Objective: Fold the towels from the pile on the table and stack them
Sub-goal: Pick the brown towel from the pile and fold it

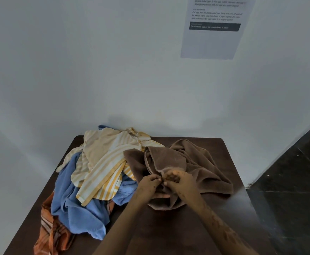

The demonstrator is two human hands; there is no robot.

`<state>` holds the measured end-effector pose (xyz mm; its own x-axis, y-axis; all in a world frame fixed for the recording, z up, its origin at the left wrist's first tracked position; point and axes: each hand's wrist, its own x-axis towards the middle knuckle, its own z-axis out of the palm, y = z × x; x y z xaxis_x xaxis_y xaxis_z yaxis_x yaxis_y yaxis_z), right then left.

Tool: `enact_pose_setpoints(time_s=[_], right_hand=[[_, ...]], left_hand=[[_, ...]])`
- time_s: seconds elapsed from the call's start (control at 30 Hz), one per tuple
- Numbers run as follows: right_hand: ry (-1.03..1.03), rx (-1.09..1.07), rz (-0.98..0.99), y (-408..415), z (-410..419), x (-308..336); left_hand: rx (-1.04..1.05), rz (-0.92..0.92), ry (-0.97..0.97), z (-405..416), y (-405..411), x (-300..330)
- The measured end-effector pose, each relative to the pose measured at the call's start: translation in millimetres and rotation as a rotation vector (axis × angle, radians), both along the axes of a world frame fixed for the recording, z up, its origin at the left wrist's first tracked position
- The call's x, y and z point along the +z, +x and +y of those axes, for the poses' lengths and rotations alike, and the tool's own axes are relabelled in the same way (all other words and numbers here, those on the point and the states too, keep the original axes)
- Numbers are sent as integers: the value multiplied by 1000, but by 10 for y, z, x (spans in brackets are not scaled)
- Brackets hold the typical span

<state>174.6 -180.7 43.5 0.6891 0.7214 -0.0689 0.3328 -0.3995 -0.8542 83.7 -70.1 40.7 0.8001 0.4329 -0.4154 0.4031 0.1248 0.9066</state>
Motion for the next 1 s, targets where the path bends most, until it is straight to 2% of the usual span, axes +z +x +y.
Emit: enact_pose_setpoints(time_s=[0.03, 0.13, 0.23, 0.27, 0.3, 0.33, 0.37, 0.43, 0.47, 0.53, 0.57, 0.67, 0.7, 0.77, 0.83, 0.93, 1.0], right_hand=[[-30, 52, -3, -28, 11, 27], [-119, 162, -196, -70, 52, 19], [-58, 238, -207, 61, 28, 148], [-7, 244, -194, 120, 3, 209], [33, 238, -177, 185, -18, 255], [37, 230, -171, 254, -28, 344], [33, 236, -157, 328, -36, 401], [20, 324, -248, 468, -9, 601], [19, 377, -326, 531, 16, 725], [39, 410, -433, 694, 51, 1072], [67, 396, -493, 813, 66, 1262], [170, 278, -656, 1128, 90, 1930], [195, 239, -684, 1233, 90, 2120], [206, 170, -727, 1419, 95, 2423], [239, 115, -778, 1574, 84, 2613], [367, -21, -782, 1816, 6, 2791], [394, -91, -778, 1986, -64, 2898]], left_hand=[[3, 7, -23, 5, -13, 24], [40, 28, -60, 51, -40, 23], [65, -37, -301, 45, -54, 46], [34, -59, -309, 30, -49, 56], [5, -59, -217, -16, -47, 95], [-25, -68, 4, -49, -35, 134], [-38, -95, 376, -72, -5, 173], [-12, -310, 1171, -27, 103, 229], [-54, -407, 1355, 40, 172, 199], [-184, -468, 1428, 295, 365, 139], [-248, -414, 1399, 439, 470, 102], [-435, -201, 1162, 614, 619, 140], [-449, -153, 1057, 589, 632, 174], [-382, -179, 990, 519, 716, 269], [-342, -289, 1131, 479, 833, 410], [-284, -555, 1474, 610, 949, 591], [-293, -665, 1663, 776, 967, 795]])
